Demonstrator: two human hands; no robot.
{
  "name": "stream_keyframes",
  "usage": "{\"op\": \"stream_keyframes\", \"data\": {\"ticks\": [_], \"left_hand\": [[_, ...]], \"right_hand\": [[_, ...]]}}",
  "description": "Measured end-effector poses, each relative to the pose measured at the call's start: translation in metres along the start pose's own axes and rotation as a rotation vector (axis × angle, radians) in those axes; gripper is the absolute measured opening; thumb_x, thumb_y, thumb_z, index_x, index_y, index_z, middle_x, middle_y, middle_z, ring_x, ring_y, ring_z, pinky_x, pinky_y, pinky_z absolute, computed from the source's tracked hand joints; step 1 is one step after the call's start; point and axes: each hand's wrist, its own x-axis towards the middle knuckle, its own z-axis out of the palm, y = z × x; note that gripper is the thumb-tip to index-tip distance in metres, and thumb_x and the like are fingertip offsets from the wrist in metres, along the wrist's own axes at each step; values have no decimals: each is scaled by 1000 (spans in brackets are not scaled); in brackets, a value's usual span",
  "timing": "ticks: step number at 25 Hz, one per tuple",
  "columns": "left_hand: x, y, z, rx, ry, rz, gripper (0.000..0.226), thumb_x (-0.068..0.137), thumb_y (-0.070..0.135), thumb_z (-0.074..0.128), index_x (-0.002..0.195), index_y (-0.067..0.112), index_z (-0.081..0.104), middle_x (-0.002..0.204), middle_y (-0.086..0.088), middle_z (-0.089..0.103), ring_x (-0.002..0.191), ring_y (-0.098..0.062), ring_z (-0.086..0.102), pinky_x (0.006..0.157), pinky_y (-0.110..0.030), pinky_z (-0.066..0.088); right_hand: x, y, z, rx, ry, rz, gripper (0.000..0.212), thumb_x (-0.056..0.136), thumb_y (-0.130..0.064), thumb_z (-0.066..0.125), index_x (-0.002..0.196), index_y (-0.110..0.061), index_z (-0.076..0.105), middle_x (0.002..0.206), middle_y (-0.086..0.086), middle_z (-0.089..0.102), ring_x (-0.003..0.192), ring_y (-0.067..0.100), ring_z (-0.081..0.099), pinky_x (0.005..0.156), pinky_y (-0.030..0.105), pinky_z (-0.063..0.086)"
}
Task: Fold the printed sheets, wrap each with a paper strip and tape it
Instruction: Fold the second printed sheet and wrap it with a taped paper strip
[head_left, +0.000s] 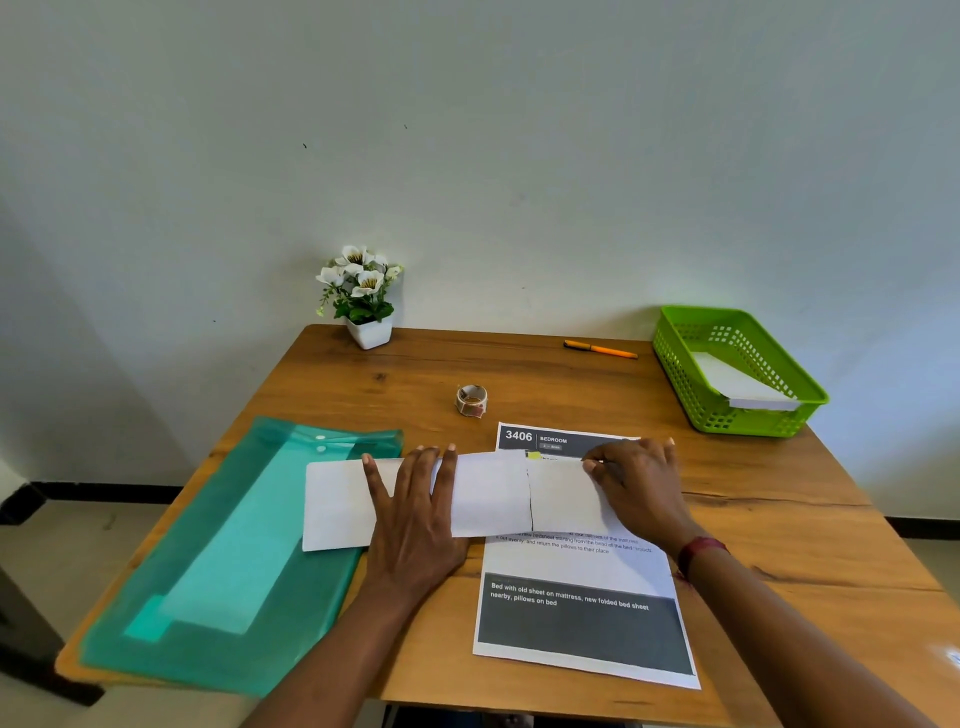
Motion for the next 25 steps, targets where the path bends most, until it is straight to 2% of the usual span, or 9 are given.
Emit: {"op": "stream_keyframes", "data": {"ticks": [3,5,7,10,12,15,18,20,25], "left_hand": [[1,1,-1,-1,3,-1,102,66,61,72,147,11,36,140,-17,49,135,-34,40,111,-75,8],[0,1,-2,-9,0,-6,101,67,63,71,146,10,37,139,-17,49,134,-34,41,111,-76,9],[0,2,-3,-7,-1,-13,103,66,66,70,146,10,38,139,-18,50,133,-35,42,112,-75,9],[0,1,-2,2,6,-33,105,64,67,72,146,10,37,138,-18,50,132,-35,42,111,-75,10],[0,1,-2,8,11,-41,106,63,67,71,146,10,36,138,-18,50,132,-35,42,111,-75,10],[0,1,-3,10,14,-43,110,60,65,75,147,10,35,137,-19,49,132,-36,41,111,-76,12],[-1,2,-5,10,12,-37,112,58,62,78,147,9,35,137,-19,49,132,-35,39,110,-76,13],[-1,3,-5,12,3,-43,114,56,63,80,147,9,35,136,-20,50,131,-36,41,110,-76,13],[-1,4,-6,19,-4,-52,115,55,64,81,145,8,37,136,-21,52,130,-38,45,109,-77,17]], "right_hand": [[8,-21,4,8,-20,-53,21,100,-38,52,102,-30,71,96,-8,65,114,23,47,116,59,5],[8,-33,6,23,13,-100,22,99,-35,54,105,-26,72,97,-4,64,112,24,48,115,58,6],[3,-36,8,100,182,-100,20,95,-25,63,111,-18,72,105,4,62,111,29,51,114,55,15],[-17,-22,9,385,525,152,34,91,-11,68,125,-14,65,120,15,58,117,32,50,106,46,35],[-33,-5,12,552,600,337,36,94,-12,63,130,-11,60,124,16,56,118,33,51,101,43,40],[-52,13,22,841,524,549,32,98,-17,59,130,-13,60,124,12,63,113,26,59,91,34,45],[-57,19,28,1060,441,555,21,98,-16,60,118,-19,65,116,12,70,97,19,64,84,35,54],[-56,18,29,1159,409,540,22,96,-12,61,116,-19,66,112,13,71,88,14,65,78,29,58],[-55,14,33,1073,349,498,23,92,-15,68,113,-25,70,105,-1,73,93,17,67,88,48,57]]}}
